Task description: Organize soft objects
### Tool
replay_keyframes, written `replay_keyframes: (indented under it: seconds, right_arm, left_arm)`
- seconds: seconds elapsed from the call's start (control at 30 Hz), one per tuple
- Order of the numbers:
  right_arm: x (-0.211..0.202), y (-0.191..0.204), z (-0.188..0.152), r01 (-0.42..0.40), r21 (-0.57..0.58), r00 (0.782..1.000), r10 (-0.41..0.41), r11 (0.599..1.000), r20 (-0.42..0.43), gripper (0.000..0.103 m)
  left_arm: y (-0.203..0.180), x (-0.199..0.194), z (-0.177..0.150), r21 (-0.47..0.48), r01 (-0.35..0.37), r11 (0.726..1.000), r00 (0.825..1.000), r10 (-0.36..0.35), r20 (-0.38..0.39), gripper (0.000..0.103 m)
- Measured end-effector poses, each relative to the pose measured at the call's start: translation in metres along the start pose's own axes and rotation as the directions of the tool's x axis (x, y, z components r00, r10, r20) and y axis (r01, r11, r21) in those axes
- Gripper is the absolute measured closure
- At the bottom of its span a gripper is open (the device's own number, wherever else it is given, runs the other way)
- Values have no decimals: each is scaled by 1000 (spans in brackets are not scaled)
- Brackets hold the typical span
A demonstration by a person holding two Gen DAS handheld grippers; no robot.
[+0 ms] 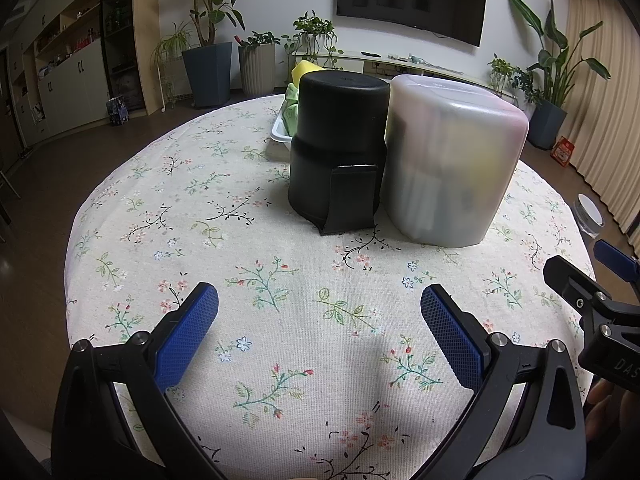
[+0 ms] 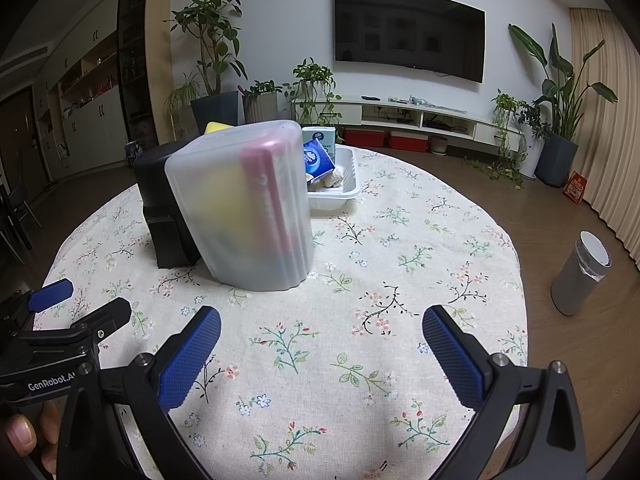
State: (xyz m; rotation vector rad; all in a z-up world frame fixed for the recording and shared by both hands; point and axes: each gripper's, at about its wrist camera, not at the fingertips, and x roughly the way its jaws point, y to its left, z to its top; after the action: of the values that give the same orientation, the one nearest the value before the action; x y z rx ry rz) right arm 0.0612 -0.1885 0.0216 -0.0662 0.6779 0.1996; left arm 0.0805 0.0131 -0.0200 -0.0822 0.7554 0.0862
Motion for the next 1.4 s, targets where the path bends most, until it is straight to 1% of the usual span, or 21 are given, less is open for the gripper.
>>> replay_keyframes:
  seconds: [0.77, 1.4]
  right_arm:
    - [1, 0, -3, 1, 0, 1000, -1, 1000, -5, 0]
    - [0, 0, -6, 1, 0, 1000, -1, 1000, -16, 0]
  left_arm:
    - [0, 0, 0, 0, -1, 1000, 1000, 1, 1, 0]
    - [-3, -4, -1, 17, -5, 1000, 1000, 5, 22, 0]
